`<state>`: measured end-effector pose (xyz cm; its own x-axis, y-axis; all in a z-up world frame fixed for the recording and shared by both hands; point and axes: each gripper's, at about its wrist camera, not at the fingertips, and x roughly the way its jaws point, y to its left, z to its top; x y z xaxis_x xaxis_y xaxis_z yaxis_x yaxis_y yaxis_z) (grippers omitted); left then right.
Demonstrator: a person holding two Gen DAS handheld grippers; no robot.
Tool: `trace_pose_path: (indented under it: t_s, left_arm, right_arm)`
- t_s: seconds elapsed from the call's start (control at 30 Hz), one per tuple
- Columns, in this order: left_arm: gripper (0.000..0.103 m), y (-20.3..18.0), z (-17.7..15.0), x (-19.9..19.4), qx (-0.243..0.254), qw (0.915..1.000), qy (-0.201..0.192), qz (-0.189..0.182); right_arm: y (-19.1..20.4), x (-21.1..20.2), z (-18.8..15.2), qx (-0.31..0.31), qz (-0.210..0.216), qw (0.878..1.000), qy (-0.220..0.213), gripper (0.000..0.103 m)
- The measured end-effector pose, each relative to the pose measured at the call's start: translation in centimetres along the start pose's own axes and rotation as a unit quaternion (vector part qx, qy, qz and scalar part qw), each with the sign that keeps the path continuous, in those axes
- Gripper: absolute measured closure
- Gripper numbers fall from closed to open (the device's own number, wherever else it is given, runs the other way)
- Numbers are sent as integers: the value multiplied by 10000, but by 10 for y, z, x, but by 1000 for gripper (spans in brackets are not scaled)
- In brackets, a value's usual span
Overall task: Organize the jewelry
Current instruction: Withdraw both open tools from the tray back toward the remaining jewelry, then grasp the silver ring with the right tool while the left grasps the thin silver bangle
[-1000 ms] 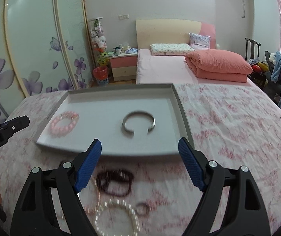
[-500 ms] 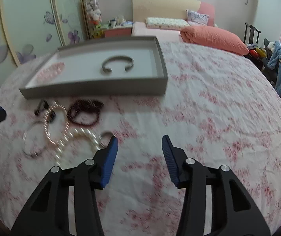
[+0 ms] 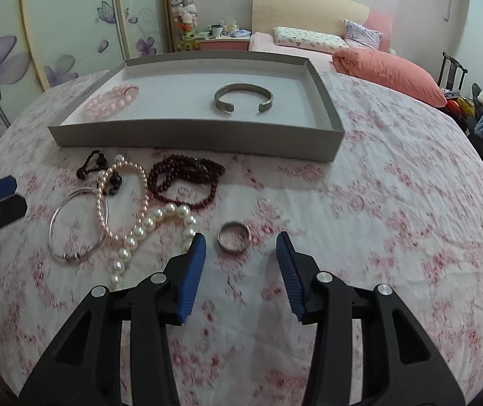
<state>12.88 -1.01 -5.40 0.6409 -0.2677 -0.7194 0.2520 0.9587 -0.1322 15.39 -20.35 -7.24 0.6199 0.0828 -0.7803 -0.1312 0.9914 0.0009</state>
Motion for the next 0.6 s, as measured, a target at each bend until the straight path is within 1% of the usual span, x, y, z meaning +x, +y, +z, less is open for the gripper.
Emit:
trace_pose_path:
  t_s: [0.07,0.1,0.13,0.5,0.6]
  left_arm:
    - [35,-1,-1,1,7,10000,30,-8]
    - [35,-2,-1,3,11,10000,53,-13]
    - [35,-3,-2,4,15,10000,69,-19]
    - [39,-22,-3,27,216,9986,473,85]
    - [38,-25,-2,29,158,9987,491,-36]
  right_arm:
    - [0,2,4,20,4,10000,1,65]
    - [0,2,4,42,57,10000,-4,78]
    - [-1,2,5,45,36,10000,1,80]
    - [-9,0,4,201,-30,9998,-70,80]
    - [-10,-1,3,230,4,9997,-69,80]
